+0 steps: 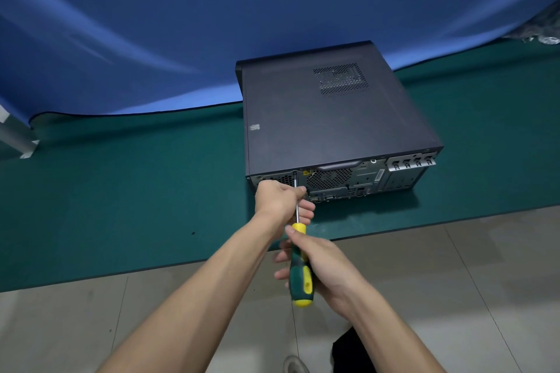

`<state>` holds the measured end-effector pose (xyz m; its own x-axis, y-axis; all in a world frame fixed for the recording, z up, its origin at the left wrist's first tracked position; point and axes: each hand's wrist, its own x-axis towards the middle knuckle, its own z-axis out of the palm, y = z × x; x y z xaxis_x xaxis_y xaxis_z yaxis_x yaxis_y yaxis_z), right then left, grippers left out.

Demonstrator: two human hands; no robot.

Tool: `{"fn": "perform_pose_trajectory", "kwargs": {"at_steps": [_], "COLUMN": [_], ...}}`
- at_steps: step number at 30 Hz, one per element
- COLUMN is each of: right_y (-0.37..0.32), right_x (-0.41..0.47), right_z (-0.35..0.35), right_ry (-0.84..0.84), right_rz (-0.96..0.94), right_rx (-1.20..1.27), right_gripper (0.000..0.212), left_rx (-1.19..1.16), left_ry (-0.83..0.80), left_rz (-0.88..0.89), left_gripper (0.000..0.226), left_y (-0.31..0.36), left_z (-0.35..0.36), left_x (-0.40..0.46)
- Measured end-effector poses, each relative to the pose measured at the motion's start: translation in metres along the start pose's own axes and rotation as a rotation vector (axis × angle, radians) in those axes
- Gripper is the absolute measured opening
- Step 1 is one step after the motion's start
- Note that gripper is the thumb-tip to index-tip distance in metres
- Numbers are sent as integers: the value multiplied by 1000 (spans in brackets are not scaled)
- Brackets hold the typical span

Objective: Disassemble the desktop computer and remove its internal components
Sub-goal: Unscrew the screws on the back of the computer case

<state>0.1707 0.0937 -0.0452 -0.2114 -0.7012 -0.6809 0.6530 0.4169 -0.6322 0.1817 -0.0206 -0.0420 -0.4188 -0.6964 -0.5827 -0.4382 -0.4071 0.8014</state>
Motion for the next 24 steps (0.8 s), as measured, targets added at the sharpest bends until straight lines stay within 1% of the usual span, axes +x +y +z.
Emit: {"fn": "perform_pose_trajectory", "kwargs": {"at_steps": [2, 3, 5, 7, 9, 10, 12, 14, 16, 18, 20, 21, 22, 24], "right_y": [-2, -3, -4, -3, -1, 2, 5, 5, 4, 4, 7, 8, 9, 9], "right_x": [-2, -2, -2, 0, 2, 4, 6, 6, 4, 3, 5, 6, 6, 9], "right_z": [-4, -6, -8, -7, -2, 0, 3, 4, 4, 1, 1, 3, 4, 4], "right_ry": [-88, -89, -20, 71, 135, 177, 233, 175, 79, 52, 113, 165, 224, 319], "right_rz": [38, 23, -16, -40, -56, -78, -113, -84, -23, -55, -124, -145, -159, -155], "right_rx": [95, 113, 49, -41, -57, -67, -83, -5, 112, 119, 71, 52, 37, -53], "right_gripper": [34, 32, 21, 14, 18, 21, 24, 20, 25, 26, 18, 14, 15, 23], "left_rx": [-29, -37, -48, 34, 114, 108, 57, 6, -55, -128, -215, -266, -318, -370], "left_ry": [-35, -64, -127, -133, -87, -66, -50, -53, -75, -101, -87, -55, -17, 52], "left_rz": [-7, -13, -29, -23, 12, 19, 7, -14, -24, -30, -35, -35, -36, -44], "left_gripper": [24, 26, 27, 23, 17, 16, 15, 19, 22, 20, 13, 10, 7, 12], "left_y": [0, 1, 3, 4, 4, 4, 4, 4, 2, 0, 1, 3, 5, 8], "left_z": [1, 0, -3, -6, -7, -6, -2, 2, 2, 2, 2, 3, 4, 6], "left_x": [0, 0, -1, -2, -2, -2, 0, -1, 0, 0, 1, 3, 5, 11]}}
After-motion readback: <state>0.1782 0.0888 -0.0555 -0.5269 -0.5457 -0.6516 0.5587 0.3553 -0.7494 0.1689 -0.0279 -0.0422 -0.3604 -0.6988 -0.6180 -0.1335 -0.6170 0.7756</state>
